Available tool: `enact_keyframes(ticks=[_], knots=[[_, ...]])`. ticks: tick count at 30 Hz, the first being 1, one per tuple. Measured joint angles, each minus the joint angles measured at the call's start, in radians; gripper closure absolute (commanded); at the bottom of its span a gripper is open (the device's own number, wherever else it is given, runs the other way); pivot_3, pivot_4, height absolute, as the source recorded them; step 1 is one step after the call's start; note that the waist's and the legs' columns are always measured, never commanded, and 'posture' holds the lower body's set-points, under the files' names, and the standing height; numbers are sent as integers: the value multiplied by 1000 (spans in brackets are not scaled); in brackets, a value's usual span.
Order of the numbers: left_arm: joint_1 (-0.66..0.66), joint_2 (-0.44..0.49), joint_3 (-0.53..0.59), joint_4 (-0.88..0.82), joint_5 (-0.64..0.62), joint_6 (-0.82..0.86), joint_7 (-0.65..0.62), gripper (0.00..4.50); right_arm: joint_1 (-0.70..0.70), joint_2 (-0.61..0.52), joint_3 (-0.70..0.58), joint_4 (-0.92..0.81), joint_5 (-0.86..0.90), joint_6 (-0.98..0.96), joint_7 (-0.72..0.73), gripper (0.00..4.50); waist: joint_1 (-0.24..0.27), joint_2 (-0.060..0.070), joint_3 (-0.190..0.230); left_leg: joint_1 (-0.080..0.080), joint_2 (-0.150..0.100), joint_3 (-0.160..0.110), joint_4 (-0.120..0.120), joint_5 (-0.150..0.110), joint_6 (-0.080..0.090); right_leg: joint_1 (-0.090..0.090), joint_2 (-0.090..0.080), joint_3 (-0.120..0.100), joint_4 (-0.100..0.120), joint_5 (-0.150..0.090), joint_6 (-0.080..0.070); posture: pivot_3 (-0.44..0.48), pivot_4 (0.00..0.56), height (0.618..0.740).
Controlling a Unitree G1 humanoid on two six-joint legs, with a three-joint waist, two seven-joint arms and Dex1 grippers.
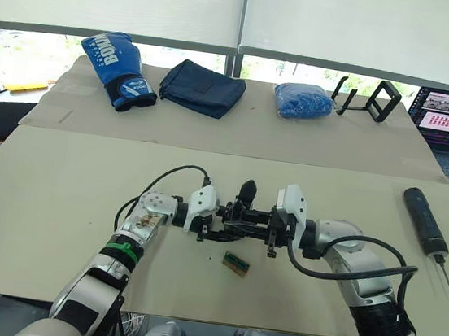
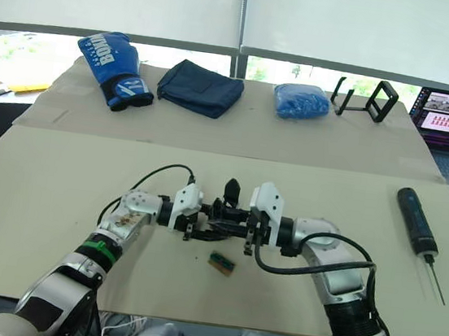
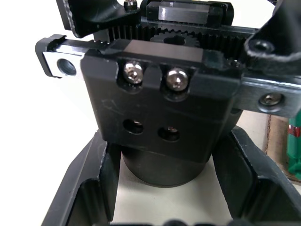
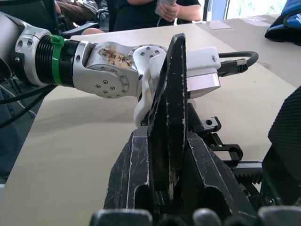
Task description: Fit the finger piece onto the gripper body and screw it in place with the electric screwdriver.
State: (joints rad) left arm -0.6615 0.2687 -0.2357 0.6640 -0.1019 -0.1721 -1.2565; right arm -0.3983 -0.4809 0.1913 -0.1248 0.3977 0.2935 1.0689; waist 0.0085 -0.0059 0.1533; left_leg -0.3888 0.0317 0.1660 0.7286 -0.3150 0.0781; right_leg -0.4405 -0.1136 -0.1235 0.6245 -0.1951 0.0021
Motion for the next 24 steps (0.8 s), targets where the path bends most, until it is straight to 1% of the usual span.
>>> enact_keyframes(ticks=[24], knots=[[5, 4, -3, -5, 0, -3, 2, 2200, 12, -15, -6, -4, 13, 22, -8, 4121, -2, 0, 0, 1, 0, 0, 0, 0, 0, 1, 0, 0, 0, 0, 0, 0, 150, 740]])
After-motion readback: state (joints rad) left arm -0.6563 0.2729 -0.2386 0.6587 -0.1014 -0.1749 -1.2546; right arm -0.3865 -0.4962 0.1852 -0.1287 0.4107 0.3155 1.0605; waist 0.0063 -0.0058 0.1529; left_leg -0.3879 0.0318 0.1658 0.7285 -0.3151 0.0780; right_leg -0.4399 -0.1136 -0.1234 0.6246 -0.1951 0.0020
